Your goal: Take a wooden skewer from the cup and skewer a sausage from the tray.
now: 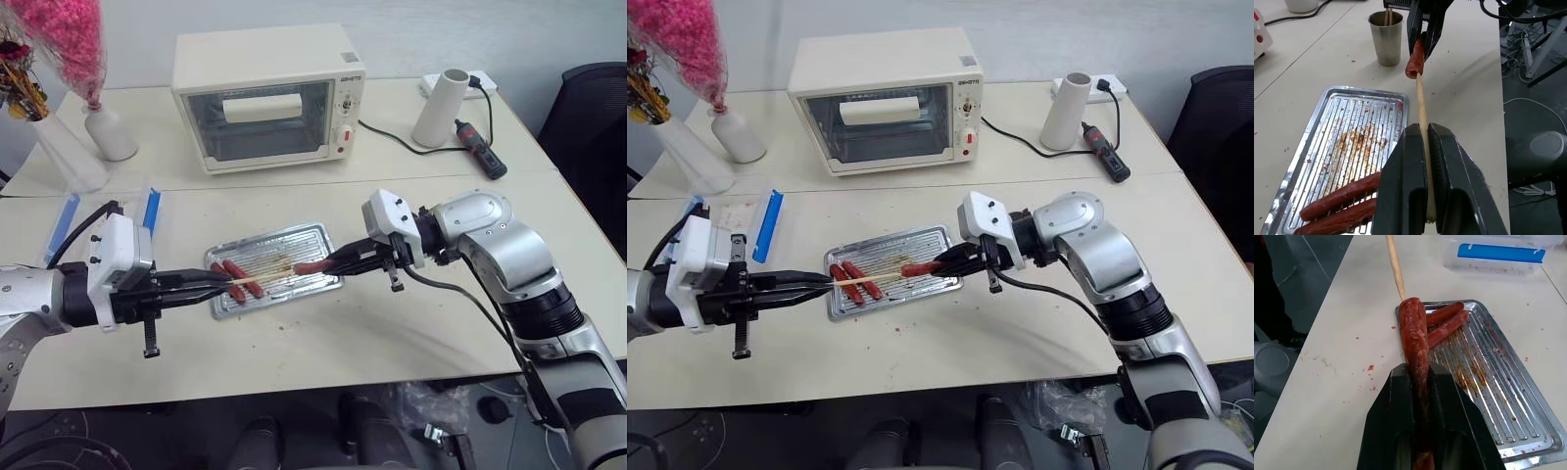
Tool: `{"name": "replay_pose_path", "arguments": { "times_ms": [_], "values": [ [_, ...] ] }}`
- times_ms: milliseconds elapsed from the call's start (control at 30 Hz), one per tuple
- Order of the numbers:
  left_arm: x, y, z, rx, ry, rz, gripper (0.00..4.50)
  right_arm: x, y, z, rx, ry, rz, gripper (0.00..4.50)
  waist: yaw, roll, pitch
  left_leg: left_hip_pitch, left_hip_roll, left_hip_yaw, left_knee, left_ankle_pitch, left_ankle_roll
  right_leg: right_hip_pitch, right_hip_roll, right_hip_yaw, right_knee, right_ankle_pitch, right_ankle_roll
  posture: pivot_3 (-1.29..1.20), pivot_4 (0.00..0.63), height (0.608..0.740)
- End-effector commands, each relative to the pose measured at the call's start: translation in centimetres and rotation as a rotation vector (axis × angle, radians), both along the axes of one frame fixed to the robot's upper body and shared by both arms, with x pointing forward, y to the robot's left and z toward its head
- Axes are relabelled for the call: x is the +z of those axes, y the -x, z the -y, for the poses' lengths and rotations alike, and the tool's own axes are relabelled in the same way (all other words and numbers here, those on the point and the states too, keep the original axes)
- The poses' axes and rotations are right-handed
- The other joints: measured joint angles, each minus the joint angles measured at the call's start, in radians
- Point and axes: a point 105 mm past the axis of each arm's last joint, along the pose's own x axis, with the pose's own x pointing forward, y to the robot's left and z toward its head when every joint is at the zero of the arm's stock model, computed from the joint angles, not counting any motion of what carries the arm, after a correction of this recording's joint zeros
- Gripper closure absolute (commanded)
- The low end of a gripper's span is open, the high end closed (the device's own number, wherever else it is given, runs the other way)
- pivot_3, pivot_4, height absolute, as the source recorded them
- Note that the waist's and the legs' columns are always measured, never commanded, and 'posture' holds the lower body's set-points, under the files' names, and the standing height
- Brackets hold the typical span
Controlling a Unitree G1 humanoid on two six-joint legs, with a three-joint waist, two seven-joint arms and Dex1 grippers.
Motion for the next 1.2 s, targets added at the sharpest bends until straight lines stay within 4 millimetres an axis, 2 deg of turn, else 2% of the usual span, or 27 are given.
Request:
{"name": "replay_pose_path", "arguments": {
  "times_ms": [33, 1200],
  "values": [
    [0.5, 0.0, -0.1, -0.009, -0.016, 0.033, 4.5, 1.6, 1.0, -0.3, 0.044, -0.042, 0.052, 4.28, 0.0, 0.0, 0.0, 0.0, 0.0, 0.0, 0.0, 0.0, 0.0, 0.0, 0.0, 0.0, 0.0, 0.0, 0.0, 0.0, 0.15, 0.74],
    [0.8, -0.1, -1.0, -0.001, -0.046, 0.062, 4.5, 0.9, -0.1, 0.6, -0.01, -0.029, 0.06, 4.28, 0.0, 0.0, 0.0, 0.0, 0.0, 0.0, 0.001, 0.0, 0.0, 0.0, 0.0, 0.0, 0.001, 0.0, 0.0, 0.0, 0.15, 0.74]
  ]
}}
